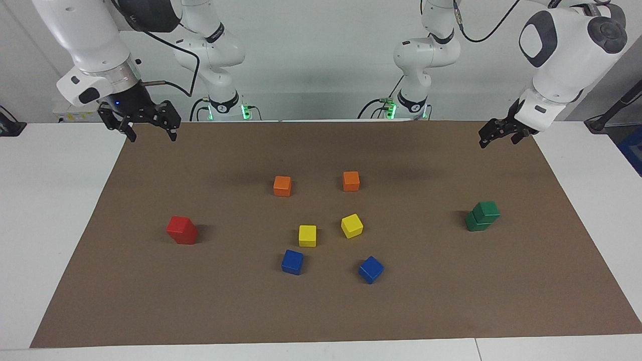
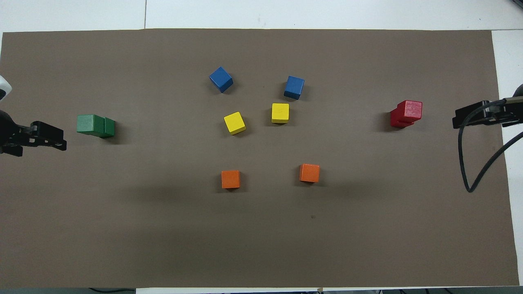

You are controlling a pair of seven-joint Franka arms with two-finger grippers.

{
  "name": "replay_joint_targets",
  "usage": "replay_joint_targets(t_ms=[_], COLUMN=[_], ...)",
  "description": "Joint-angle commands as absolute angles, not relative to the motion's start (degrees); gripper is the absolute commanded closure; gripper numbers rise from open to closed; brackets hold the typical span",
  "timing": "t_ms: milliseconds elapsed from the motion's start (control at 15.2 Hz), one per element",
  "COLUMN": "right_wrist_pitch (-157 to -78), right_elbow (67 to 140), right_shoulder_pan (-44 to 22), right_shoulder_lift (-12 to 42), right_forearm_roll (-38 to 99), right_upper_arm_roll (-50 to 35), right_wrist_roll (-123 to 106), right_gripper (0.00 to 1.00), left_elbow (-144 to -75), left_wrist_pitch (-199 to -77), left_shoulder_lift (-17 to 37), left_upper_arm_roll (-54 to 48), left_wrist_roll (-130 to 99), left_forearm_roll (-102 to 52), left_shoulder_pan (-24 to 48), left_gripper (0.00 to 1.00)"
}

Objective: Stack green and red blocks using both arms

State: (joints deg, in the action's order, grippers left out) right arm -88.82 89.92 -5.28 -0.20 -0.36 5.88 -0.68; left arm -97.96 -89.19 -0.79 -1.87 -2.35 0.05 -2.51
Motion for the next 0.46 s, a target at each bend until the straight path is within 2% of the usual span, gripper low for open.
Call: replay_joint_targets(t_ms=[0,394], right_wrist_pitch=[-88.9,-88.8], right_elbow=[90.4,90.4], right_shoulder_pan=[-5.5,-5.5], right_shoulder_lift=[-1.0,-1.0], right_forearm_roll=[-1.1,-1.1], right_upper_arm_roll=[6.2,6.2], right_wrist_roll=[-0.2,-0.2], right_gripper=[0.00,0.00], left_elbow=[-99.5,-99.4], left_wrist_pitch=[-88.9,-89.4], left_shoulder_lift=[-2.7,-2.6], left_upper_arm_roll=[-1.0,-1.1], left_wrist_roll=[-2.8,-2.8], left_forearm_roll=[-0.6,-0.6], left_shoulder_pan=[-1.5,-1.4], left_gripper=[0.00,0.00])
